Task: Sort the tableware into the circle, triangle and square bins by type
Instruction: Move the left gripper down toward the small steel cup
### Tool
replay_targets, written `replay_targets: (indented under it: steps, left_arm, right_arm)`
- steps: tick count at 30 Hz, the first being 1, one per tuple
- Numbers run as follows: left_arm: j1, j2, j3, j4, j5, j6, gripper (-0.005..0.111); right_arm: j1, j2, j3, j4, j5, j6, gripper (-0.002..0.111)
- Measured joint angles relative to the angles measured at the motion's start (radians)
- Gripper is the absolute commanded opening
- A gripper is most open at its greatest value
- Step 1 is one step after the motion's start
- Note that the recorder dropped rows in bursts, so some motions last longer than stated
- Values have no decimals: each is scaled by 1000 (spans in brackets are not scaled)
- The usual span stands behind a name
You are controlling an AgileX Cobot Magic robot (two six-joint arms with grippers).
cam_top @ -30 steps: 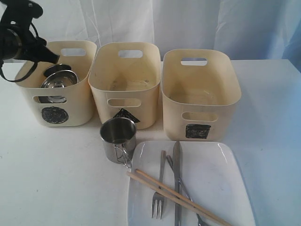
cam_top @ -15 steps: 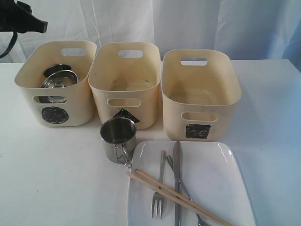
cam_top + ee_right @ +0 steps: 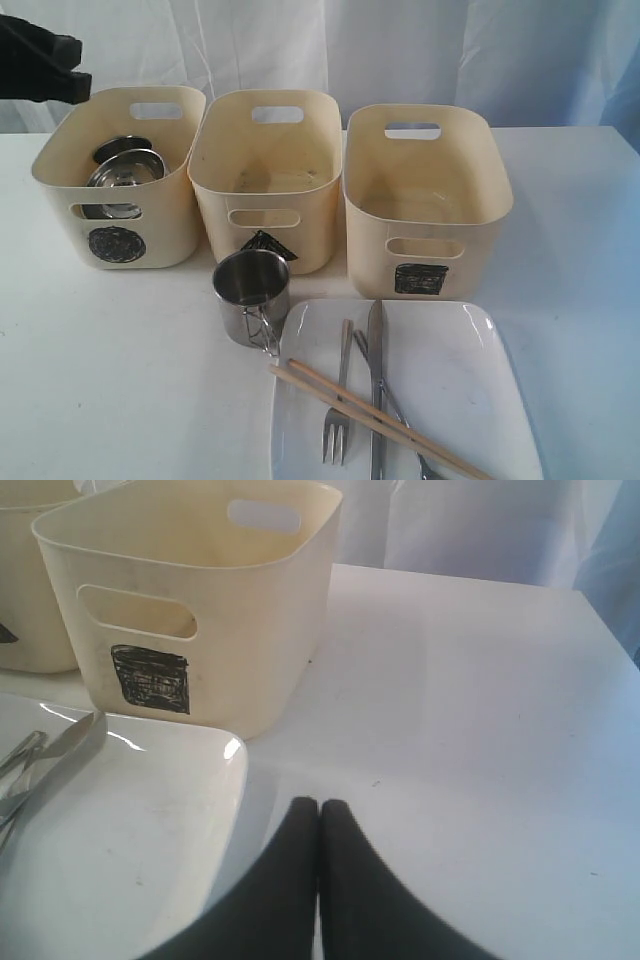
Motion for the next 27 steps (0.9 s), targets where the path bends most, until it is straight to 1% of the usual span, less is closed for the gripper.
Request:
replay_targets:
  steps: [8,13,16,20,27]
  left_arm:
    - [0,-136,135,2,-192,-6,56]
    - [0,-178,212,21,-306,-8,56]
    - [0,-181,257,31,-320,-8,56]
    - [0,-181,316,35,-284,-8,56]
    - [0,-182,327,39,-273,-8,56]
  right_arm:
    - [0,0,0,0,0,0,0]
    - [0,0,0,0,0,0,0]
    - [0,0,0,0,0,0,0]
    - [0,0,0,0,0,0,0]
    - [0,0,0,0,0,0,0]
